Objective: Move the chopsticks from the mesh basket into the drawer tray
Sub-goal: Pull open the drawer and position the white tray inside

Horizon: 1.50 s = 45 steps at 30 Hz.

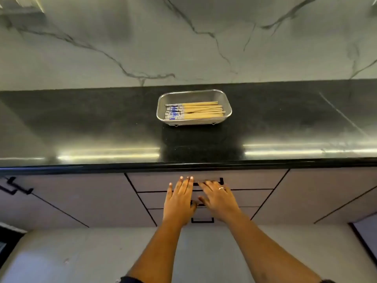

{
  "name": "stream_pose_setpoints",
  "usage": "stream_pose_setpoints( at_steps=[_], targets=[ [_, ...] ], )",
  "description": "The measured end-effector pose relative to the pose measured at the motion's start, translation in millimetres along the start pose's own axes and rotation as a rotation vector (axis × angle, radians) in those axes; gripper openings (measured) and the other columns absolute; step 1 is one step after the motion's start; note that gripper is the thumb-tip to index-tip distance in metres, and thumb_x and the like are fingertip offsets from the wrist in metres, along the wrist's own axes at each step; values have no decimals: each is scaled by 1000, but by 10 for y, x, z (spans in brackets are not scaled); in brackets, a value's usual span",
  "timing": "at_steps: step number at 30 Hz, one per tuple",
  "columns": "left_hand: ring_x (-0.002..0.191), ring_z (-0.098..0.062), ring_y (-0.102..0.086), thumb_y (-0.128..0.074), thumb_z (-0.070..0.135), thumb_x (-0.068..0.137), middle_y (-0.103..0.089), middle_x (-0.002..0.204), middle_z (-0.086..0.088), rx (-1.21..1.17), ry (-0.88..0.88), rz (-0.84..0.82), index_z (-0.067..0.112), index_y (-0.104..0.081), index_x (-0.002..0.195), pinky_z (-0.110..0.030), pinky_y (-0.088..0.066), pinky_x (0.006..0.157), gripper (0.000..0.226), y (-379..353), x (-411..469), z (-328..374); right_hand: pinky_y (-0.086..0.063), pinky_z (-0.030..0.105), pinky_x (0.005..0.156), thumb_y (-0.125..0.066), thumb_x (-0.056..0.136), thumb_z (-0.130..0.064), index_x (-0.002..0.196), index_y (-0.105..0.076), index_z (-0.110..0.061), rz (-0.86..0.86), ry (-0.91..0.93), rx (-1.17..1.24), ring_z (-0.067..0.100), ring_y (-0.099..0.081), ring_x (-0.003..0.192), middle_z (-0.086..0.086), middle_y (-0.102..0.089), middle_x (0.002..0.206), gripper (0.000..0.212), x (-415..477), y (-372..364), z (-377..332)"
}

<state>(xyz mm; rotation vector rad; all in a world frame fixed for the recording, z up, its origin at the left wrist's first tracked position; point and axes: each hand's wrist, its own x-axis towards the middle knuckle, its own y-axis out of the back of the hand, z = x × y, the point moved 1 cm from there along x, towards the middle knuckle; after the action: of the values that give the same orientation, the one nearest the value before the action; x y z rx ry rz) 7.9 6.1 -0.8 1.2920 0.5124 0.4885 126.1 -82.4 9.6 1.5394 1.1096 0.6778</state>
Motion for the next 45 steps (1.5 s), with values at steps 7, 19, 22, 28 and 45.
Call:
stream_pose_setpoints(
  at_steps=[7,19,22,28,45],
  targets=[
    [147,-19,7,-39,48,93,2,160,-1,61,-72,-150,20,3,150,-42,11,115,76,-457,418,-49,3,52,118,-29,98,-52,152,2,-32,-356,-233,-63,15,4,150,-6,2,162,66,339,-261,375],
    [147,-22,9,-50,44,90,10,160,-3,102,-35,-344,20,12,149,-42,7,117,89,-724,838,57,-6,54,118,-49,94,-43,153,4,-26,-410,-265,-53,21,5,150,-1,4,163,82,598,-360,429],
    [147,-24,7,-57,37,88,8,160,-4,100,-40,-357,19,11,149,-41,4,118,93,-687,862,49,-12,54,118,-50,93,-43,153,1,-26,-388,-271,-59,22,3,150,0,2,163,80,600,-349,432],
    [147,-25,-1,-63,30,84,0,160,-4,5,-13,-375,20,3,150,-39,-7,121,94,-646,777,101,-19,53,117,-51,93,-44,153,-3,-24,-380,-293,-52,25,-2,150,2,-3,162,79,522,-379,348],
    [133,-21,-40,-57,21,86,-43,142,1,-90,-110,193,23,-38,140,-42,-21,117,57,-374,-909,365,-47,37,84,-43,96,-24,116,-57,-15,166,122,-112,26,-63,103,5,-66,113,26,-887,-107,-32]
  ],
)
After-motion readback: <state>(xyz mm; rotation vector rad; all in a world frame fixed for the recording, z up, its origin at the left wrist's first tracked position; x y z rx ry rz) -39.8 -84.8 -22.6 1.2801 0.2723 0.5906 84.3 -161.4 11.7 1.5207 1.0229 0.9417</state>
